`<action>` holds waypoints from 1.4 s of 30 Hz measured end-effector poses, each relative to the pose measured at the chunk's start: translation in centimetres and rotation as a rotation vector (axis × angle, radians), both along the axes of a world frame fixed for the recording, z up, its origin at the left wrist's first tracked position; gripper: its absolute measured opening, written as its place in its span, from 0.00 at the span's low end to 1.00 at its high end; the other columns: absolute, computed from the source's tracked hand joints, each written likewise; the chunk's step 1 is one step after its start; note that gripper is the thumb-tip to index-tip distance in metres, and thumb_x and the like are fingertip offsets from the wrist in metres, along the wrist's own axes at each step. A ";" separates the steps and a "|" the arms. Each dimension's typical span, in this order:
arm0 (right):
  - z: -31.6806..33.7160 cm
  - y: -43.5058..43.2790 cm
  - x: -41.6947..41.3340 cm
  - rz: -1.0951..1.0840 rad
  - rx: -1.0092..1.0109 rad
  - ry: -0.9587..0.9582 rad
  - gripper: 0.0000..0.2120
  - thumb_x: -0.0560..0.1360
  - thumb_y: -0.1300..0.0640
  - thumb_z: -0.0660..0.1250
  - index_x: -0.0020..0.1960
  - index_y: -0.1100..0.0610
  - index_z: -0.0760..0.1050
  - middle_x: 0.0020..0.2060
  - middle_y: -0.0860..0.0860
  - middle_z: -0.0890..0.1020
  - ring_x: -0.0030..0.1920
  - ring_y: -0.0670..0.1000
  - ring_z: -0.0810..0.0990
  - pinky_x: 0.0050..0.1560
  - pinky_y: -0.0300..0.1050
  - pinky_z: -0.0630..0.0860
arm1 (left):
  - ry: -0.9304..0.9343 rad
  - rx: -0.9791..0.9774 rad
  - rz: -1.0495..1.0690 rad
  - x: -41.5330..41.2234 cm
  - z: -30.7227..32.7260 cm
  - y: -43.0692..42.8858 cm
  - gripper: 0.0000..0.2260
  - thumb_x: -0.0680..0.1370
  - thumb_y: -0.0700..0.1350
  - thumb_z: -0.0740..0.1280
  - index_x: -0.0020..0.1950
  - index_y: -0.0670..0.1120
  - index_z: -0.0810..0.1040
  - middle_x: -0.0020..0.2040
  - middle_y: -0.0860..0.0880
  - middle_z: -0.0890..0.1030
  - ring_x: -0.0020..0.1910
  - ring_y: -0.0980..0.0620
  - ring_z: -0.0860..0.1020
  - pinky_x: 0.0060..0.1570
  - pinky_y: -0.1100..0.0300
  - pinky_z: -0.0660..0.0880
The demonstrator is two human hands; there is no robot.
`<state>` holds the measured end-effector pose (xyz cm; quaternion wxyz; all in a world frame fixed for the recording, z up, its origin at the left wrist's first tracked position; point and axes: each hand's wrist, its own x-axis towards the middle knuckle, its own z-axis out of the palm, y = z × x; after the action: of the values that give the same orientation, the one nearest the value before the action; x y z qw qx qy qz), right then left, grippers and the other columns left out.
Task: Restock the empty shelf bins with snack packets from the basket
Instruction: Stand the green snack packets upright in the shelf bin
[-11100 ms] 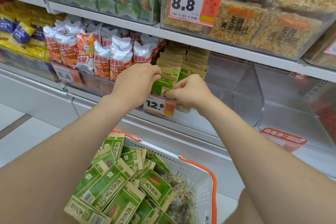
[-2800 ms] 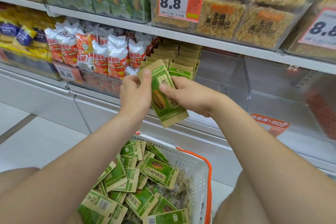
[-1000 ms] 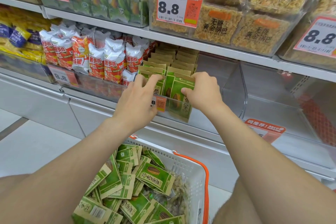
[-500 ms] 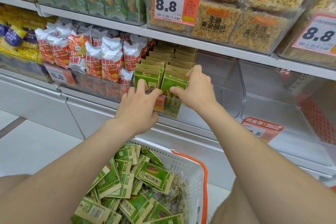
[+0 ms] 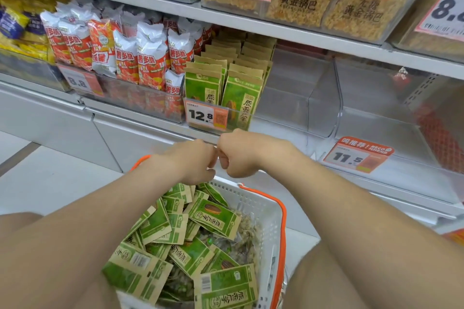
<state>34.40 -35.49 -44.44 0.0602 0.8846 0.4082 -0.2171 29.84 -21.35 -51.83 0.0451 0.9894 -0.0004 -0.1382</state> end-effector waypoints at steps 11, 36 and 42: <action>-1.6 1.5 -1.6 0.100 -0.214 -0.056 0.12 0.82 0.57 0.63 0.40 0.55 0.66 0.40 0.50 0.74 0.35 0.51 0.73 0.41 0.48 0.75 | 0.416 0.261 -0.390 -3.0 -12.3 -4.3 0.24 0.82 0.46 0.68 0.77 0.44 0.66 0.71 0.43 0.73 0.65 0.40 0.76 0.62 0.44 0.77; 1.6 -0.4 1.1 -0.018 -0.053 -0.069 0.11 0.79 0.61 0.62 0.39 0.57 0.67 0.37 0.53 0.74 0.34 0.51 0.73 0.32 0.44 0.70 | 0.000 -0.140 0.024 -0.5 -10.6 -6.9 0.40 0.68 0.65 0.75 0.67 0.47 0.57 0.60 0.46 0.64 0.54 0.40 0.76 0.52 0.45 0.79; 2.2 -1.7 2.7 -0.215 0.152 -0.173 0.10 0.74 0.56 0.72 0.42 0.56 0.71 0.41 0.53 0.79 0.39 0.54 0.79 0.35 0.47 0.73 | -0.226 -0.807 0.424 -0.5 -4.8 -6.2 0.30 0.67 0.53 0.79 0.58 0.49 0.64 0.50 0.50 0.77 0.45 0.53 0.80 0.37 0.56 0.78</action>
<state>37.11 -37.17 -42.26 0.0042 0.9407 0.3195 -0.1137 29.32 -27.51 -56.61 0.4532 0.8798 0.1430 -0.0062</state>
